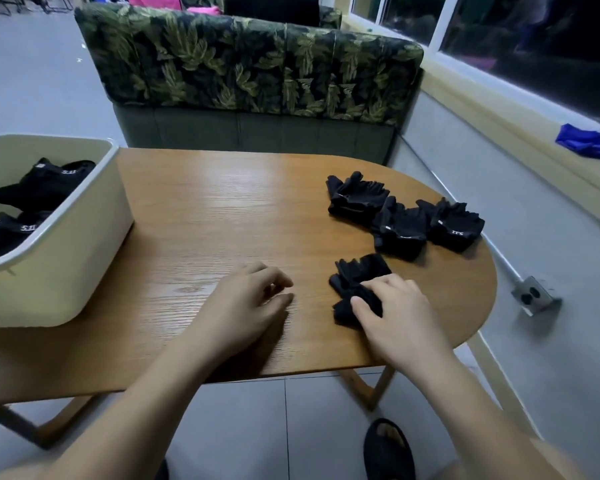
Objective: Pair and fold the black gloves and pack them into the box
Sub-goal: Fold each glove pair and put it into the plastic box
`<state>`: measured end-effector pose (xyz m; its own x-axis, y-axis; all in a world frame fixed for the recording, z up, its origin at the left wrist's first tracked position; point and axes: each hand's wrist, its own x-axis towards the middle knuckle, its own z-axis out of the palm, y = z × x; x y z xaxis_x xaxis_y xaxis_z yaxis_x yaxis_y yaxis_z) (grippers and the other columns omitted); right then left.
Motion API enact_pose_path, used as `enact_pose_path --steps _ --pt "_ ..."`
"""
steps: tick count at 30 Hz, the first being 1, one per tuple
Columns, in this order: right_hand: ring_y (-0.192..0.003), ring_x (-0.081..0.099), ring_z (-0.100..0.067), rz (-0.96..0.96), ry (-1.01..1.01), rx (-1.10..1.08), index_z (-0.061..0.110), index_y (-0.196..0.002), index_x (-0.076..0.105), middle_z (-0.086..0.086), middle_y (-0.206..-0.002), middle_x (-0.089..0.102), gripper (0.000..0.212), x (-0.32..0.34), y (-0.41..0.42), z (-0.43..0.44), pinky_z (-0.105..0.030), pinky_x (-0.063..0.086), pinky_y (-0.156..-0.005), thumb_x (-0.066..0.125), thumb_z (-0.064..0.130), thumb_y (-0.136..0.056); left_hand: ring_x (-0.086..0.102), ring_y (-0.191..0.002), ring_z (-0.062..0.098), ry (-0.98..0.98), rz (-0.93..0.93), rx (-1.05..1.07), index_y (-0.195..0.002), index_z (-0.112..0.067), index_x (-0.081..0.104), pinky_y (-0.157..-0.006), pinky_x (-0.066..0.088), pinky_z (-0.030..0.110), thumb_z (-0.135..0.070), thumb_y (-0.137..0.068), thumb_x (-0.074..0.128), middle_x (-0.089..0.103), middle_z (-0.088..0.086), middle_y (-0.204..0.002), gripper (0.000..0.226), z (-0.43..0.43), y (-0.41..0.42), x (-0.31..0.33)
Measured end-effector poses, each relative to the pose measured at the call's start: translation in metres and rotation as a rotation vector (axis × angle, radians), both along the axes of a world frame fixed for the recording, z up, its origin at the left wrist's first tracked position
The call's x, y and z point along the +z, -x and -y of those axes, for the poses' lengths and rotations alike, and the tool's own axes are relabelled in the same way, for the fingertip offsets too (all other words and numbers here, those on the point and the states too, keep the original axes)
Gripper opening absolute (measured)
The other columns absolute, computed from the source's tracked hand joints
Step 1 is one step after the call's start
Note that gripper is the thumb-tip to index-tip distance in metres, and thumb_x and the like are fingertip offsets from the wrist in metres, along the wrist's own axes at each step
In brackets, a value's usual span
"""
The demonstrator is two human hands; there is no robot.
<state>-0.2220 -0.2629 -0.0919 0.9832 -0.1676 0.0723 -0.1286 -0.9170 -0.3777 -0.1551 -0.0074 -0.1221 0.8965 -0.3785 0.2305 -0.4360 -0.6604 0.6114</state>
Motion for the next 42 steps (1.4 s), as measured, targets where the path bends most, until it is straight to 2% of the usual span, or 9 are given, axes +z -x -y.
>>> enact_pose_path --steps 5,13,18,23,25,28,31,36,42 --pt "-0.131 0.047 -0.016 0.015 -0.071 0.133 0.025 -0.143 0.062 0.010 -0.140 0.059 0.043 -0.004 -0.022 -0.053 -0.040 0.041 -0.113 0.052 0.044 -0.105 0.067 -0.094 -0.003 0.076 -0.121 0.014 -0.105 -0.035 0.073 -0.081 0.051 0.012 -0.042 -0.088 0.083 0.064 -0.019 -0.104 0.021 -0.009 -0.001 0.007" --pt "-0.133 0.048 -0.019 0.030 -0.160 0.210 0.024 -0.145 0.059 0.005 -0.141 0.060 0.044 -0.007 -0.054 -0.078 -0.040 0.041 -0.114 0.056 0.039 -0.104 0.059 -0.082 -0.005 -0.019 -0.142 0.076 -0.094 -0.032 0.071 -0.068 0.040 0.010 -0.045 -0.074 0.093 0.060 -0.014 -0.095 0.032 -0.018 -0.005 0.013" --pt "-0.124 0.050 -0.010 0.053 -0.149 0.352 0.032 -0.138 0.061 0.015 -0.129 0.060 0.043 -0.003 -0.044 -0.060 -0.035 0.042 -0.107 0.062 0.049 -0.098 0.055 -0.082 -0.002 -0.088 -0.102 0.096 -0.092 -0.030 0.073 -0.070 0.039 0.019 -0.038 -0.084 0.084 0.059 -0.011 -0.094 0.015 -0.018 -0.009 0.011" --pt "-0.130 0.043 0.001 0.042 -0.018 0.527 0.038 -0.143 0.058 0.025 -0.136 0.055 0.067 -0.003 -0.029 -0.029 -0.029 0.032 -0.111 0.056 0.076 -0.088 0.061 -0.089 0.011 -0.166 -0.071 0.158 -0.091 -0.030 0.071 -0.075 0.047 0.025 -0.033 -0.088 0.082 0.060 -0.012 -0.096 0.012 -0.034 -0.021 0.015" --pt "-0.135 0.041 0.001 0.033 0.004 0.561 0.038 -0.148 0.054 0.025 -0.141 0.052 0.064 -0.007 -0.028 -0.021 -0.025 0.031 -0.112 0.062 0.068 -0.092 0.063 -0.093 0.015 -0.177 -0.060 0.202 -0.091 -0.031 0.072 -0.083 0.053 0.033 -0.031 -0.088 0.081 0.060 -0.011 -0.098 0.010 -0.045 -0.025 0.016" --pt "-0.139 0.043 -0.004 0.072 0.010 0.578 0.032 -0.152 0.053 0.018 -0.145 0.054 0.059 -0.014 -0.028 -0.020 -0.027 0.036 -0.114 0.065 0.053 -0.097 0.063 -0.094 0.005 -0.078 -0.022 0.221 -0.102 -0.030 0.072 -0.083 0.049 0.021 -0.019 -0.092 0.076 0.058 -0.014 -0.104 0.016 -0.051 -0.018 0.018" --pt "-0.137 0.047 -0.011 0.115 0.031 0.581 0.026 -0.152 0.054 0.011 -0.144 0.056 0.055 -0.021 -0.026 -0.024 -0.033 0.043 -0.115 0.062 0.041 -0.100 0.056 -0.108 0.005 -0.017 0.148 0.152 -0.112 -0.031 0.069 -0.091 0.045 0.026 -0.011 -0.092 0.069 0.057 -0.017 -0.112 0.028 -0.037 -0.001 0.025" --pt "-0.124 0.053 -0.016 0.175 0.038 0.564 0.020 -0.145 0.062 0.008 -0.130 0.061 0.052 -0.022 -0.025 -0.025 -0.037 0.049 -0.106 0.056 0.043 -0.098 0.062 -0.108 0.018 -0.117 0.310 -0.018 -0.110 -0.025 0.076 -0.092 0.050 0.041 -0.033 -0.093 0.068 0.066 -0.010 -0.112 0.020 -0.005 0.025 0.017" --pt "-0.116 0.062 -0.021 0.330 0.024 0.575 0.019 -0.129 0.073 0.004 -0.125 0.068 0.035 -0.022 -0.028 -0.018 -0.043 0.050 -0.094 0.058 0.032 -0.100 0.059 -0.108 0.015 -0.199 0.256 0.005 -0.115 -0.029 0.071 -0.092 0.050 0.039 -0.055 -0.086 0.067 0.064 -0.013 -0.110 0.038 -0.009 0.026 0.009"
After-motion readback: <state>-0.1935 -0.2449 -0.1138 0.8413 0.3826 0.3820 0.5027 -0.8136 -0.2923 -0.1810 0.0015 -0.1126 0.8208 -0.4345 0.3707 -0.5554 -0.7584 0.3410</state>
